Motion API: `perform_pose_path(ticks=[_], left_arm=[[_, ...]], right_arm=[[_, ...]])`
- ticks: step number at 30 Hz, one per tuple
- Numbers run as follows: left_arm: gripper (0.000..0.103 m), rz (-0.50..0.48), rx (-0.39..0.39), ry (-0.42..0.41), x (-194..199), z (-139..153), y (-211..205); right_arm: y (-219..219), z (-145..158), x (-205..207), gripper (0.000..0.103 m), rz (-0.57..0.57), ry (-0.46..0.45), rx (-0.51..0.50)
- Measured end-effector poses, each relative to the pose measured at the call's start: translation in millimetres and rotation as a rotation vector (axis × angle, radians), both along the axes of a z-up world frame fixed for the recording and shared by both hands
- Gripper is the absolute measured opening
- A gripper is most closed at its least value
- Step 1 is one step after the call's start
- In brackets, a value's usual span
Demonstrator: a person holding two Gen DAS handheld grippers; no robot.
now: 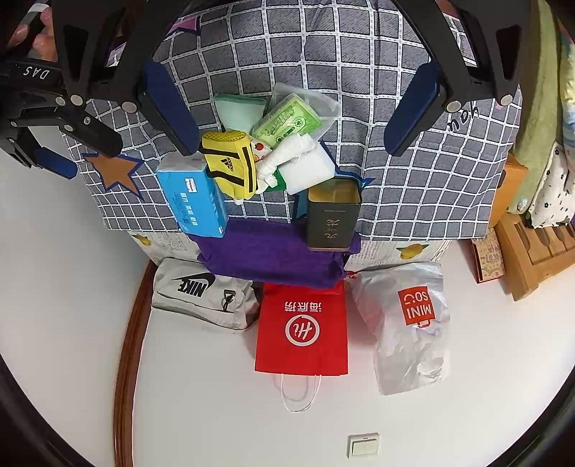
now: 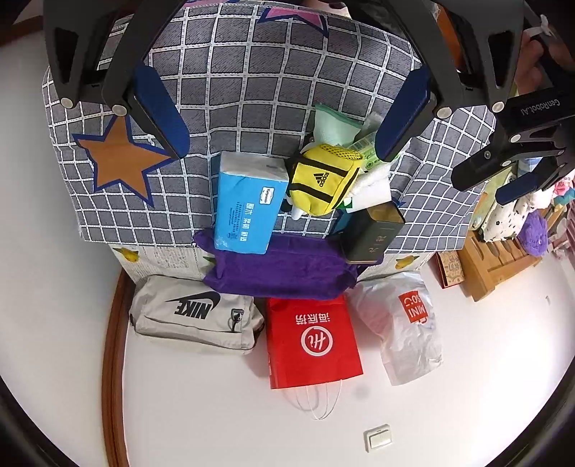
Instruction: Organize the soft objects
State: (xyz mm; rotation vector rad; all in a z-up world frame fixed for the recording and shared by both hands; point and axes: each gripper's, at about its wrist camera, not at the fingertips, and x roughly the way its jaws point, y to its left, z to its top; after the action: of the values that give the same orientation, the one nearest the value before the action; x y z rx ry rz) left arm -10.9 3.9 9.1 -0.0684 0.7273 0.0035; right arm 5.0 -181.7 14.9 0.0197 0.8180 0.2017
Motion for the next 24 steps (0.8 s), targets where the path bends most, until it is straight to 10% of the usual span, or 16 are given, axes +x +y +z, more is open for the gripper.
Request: perform_pose_path(ticks=[24], left_arm=[[0.103,-0.008,0.005,-0.007,-3.0,0.7,-2.8]], right_arm=[[3.1,3.2,-3.9,0.102,0.005,-0.011,-0.006]])
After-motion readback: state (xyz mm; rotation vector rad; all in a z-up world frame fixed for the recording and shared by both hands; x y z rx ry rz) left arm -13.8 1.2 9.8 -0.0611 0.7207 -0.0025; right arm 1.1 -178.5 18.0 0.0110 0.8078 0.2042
